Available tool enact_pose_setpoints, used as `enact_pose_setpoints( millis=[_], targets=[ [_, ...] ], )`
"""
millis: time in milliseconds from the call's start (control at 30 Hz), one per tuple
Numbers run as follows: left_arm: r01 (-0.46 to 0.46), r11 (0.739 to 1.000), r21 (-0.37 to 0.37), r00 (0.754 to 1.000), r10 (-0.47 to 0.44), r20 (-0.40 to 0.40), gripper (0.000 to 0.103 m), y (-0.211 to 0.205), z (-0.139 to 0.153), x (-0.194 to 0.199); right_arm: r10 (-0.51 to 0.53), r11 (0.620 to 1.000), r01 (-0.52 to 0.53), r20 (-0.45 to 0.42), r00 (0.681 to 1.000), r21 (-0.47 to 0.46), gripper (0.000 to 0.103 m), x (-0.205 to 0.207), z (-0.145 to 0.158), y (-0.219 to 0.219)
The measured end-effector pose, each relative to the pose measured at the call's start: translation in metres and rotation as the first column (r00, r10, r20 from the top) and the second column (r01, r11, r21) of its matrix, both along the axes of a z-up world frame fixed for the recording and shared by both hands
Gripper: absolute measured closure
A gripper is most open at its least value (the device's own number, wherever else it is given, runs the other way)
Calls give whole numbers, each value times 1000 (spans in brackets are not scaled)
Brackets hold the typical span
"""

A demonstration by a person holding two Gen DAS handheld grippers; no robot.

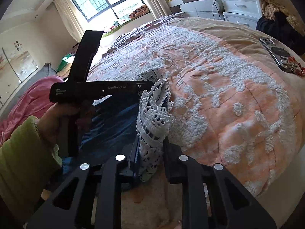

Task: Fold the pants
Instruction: 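Grasp the white lace trim with the left gripper while the right gripper grasps it too, then lift the blue garment by its lace trim with both grippers onto the denim pants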

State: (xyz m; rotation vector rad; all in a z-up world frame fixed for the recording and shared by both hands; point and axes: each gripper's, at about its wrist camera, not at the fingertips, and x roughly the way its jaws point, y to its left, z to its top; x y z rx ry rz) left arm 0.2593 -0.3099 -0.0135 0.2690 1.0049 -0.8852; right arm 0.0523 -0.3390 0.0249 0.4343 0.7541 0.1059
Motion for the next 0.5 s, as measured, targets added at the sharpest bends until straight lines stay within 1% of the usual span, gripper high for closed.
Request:
enact_pose_setpoints(
  millis=[100,233,333,500],
  targets=[
    [0,999,-53,1000,0,-2,88,10,11,1,9,1000,-9,31,999,-3,84,-3,9,5],
    [-12,985,-171,1000,12,-1,88,37,36,3,30,1000,-28,88,996,-13,84,-8,27,13],
    [-23,968,-249,1000,26,8,88,66,57,-1,74,997,-69,146,987,-35,84,-13,45,27],
    [-64,940,-335,998,62,-15,88,125,79,-7,194,980,-176,228,954,-96,84,-20,70,68]
  ],
)
